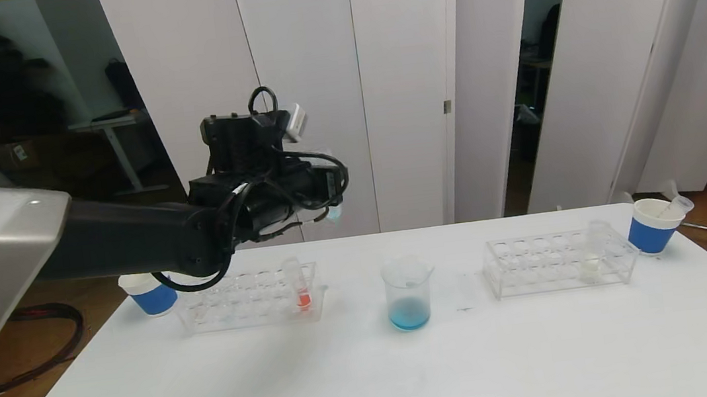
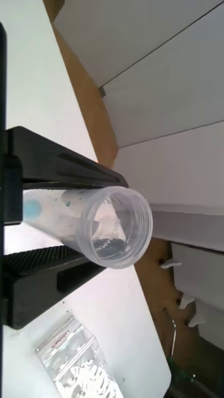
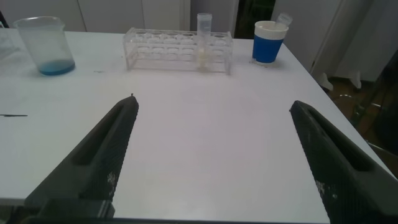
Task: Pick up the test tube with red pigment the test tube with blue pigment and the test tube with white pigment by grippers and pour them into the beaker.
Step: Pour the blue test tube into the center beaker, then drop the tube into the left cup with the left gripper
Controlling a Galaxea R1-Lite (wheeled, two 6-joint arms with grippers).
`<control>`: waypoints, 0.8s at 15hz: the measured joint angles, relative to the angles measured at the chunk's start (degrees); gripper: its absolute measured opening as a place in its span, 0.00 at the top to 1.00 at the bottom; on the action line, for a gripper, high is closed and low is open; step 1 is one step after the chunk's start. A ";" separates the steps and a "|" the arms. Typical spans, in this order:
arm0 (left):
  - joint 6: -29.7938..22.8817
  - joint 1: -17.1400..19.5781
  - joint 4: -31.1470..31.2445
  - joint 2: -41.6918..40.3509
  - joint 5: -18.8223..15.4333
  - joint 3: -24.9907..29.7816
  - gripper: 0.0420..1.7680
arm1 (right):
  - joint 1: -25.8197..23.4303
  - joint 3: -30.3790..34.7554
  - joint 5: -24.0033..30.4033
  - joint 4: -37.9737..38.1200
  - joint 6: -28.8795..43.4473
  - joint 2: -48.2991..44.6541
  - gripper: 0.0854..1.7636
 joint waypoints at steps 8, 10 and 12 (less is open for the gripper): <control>0.68 2.21 -10.45 -4.13 13.26 4.16 0.68 | 0.00 0.00 0.00 0.00 -0.04 0.00 0.01; 5.39 6.06 -14.58 -4.08 17.37 4.38 0.68 | 0.00 0.00 -0.02 0.00 0.00 0.00 0.01; 9.45 10.84 -20.24 -3.69 20.98 5.18 0.68 | 0.02 0.00 0.00 0.02 -0.04 0.00 0.01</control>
